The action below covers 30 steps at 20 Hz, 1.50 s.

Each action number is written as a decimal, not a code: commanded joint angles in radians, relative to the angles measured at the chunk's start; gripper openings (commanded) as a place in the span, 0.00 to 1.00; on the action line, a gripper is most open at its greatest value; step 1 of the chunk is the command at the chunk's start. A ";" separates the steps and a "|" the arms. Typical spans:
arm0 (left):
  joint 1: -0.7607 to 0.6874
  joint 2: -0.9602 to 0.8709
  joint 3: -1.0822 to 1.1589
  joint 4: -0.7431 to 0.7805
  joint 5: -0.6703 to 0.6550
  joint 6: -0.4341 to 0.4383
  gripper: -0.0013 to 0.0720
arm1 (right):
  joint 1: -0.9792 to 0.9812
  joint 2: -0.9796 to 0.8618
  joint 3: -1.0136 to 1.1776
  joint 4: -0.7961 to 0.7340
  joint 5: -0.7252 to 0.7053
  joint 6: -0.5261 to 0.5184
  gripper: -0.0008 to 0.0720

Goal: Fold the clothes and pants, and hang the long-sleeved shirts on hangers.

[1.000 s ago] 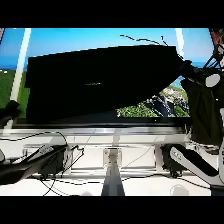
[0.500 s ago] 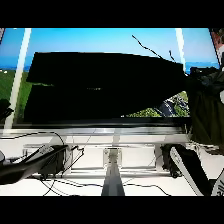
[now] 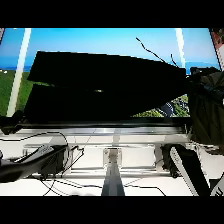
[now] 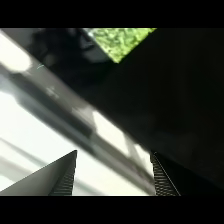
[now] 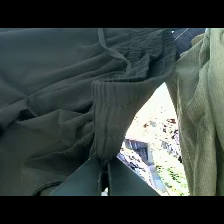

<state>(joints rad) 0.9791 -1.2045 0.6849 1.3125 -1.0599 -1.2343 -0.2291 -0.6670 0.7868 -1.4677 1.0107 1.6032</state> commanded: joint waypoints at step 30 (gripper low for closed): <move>-0.369 -0.174 0.562 -0.077 0.357 -0.271 0.03 | 0.000 0.016 -0.042 -0.082 -0.131 0.280 0.04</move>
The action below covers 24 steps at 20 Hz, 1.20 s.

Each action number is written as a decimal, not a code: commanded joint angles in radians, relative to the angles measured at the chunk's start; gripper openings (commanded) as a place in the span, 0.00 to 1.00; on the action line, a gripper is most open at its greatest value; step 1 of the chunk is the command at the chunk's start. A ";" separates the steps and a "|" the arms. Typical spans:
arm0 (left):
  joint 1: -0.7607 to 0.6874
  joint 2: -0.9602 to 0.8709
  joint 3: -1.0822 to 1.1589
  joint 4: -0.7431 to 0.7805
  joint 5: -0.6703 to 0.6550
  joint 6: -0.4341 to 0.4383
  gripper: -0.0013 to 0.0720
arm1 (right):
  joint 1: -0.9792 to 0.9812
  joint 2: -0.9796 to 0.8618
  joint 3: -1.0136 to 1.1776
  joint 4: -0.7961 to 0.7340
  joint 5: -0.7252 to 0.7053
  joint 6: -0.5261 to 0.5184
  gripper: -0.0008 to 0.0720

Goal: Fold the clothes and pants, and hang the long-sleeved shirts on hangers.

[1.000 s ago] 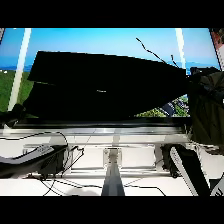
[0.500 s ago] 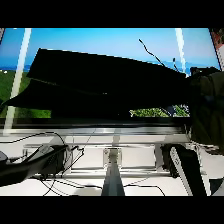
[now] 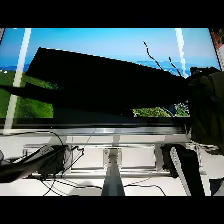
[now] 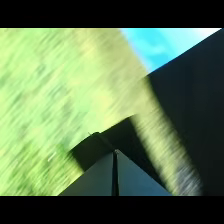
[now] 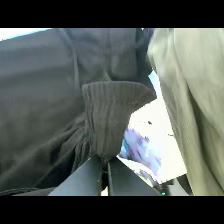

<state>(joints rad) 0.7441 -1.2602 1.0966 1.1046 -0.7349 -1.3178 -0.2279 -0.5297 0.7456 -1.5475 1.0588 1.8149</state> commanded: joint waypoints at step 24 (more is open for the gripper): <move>-0.409 -0.636 0.700 0.023 0.284 -0.261 0.99 | 0.005 -0.781 0.171 0.029 -0.817 0.391 0.97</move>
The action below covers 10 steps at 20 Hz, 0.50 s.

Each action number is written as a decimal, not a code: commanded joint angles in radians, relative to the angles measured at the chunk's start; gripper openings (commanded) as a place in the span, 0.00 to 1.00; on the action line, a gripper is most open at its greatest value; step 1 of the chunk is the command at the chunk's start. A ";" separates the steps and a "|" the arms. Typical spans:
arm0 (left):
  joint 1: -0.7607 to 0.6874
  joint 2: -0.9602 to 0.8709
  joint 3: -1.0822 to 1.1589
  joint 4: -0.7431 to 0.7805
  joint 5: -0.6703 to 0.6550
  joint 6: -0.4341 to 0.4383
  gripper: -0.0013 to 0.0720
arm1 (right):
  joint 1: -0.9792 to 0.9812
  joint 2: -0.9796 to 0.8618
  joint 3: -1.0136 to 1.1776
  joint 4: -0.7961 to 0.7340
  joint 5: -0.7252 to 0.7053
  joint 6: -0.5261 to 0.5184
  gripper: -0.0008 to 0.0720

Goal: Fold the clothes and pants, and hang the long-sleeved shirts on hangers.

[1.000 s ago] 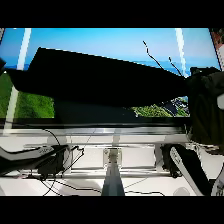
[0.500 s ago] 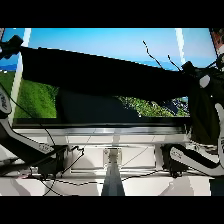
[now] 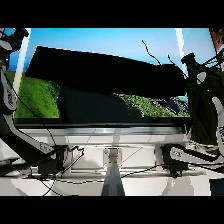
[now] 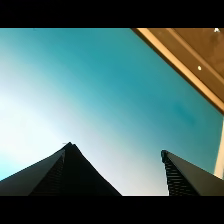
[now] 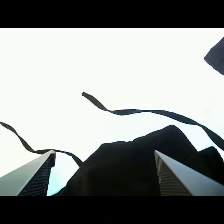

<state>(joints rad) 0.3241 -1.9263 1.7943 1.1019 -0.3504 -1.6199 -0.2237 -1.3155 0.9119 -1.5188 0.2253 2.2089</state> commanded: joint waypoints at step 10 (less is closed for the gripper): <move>0.210 0.115 -0.054 0.211 -0.861 0.144 0.69 | 0.034 0.029 0.024 0.003 0.256 -0.400 0.96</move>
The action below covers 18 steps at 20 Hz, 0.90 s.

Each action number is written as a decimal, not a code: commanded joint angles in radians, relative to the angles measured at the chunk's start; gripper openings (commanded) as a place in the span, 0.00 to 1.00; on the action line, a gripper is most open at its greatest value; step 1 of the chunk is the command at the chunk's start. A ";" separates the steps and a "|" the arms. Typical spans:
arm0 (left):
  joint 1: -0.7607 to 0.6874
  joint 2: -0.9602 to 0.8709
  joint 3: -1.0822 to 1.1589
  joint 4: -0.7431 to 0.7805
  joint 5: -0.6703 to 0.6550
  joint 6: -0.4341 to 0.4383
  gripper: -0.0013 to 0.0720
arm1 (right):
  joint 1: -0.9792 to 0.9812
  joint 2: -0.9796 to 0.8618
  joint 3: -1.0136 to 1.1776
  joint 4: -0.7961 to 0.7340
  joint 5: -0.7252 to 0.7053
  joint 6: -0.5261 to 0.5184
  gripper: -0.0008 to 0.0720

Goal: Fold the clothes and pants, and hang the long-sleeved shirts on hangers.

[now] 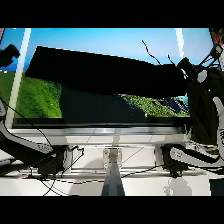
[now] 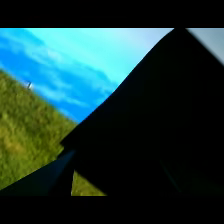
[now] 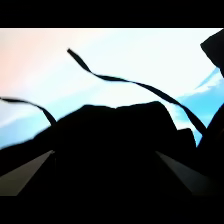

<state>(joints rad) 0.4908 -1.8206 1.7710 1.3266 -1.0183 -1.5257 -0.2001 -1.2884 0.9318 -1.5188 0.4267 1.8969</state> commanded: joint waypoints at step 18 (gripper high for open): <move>0.040 -0.024 -0.420 -0.494 0.461 0.075 0.81 | 0.012 0.002 0.029 -0.004 0.001 -0.169 0.96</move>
<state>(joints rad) 0.5354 -1.8236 1.3571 0.8337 -0.6456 -1.4506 -0.1894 -1.2873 0.9451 -1.5181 0.4309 1.7664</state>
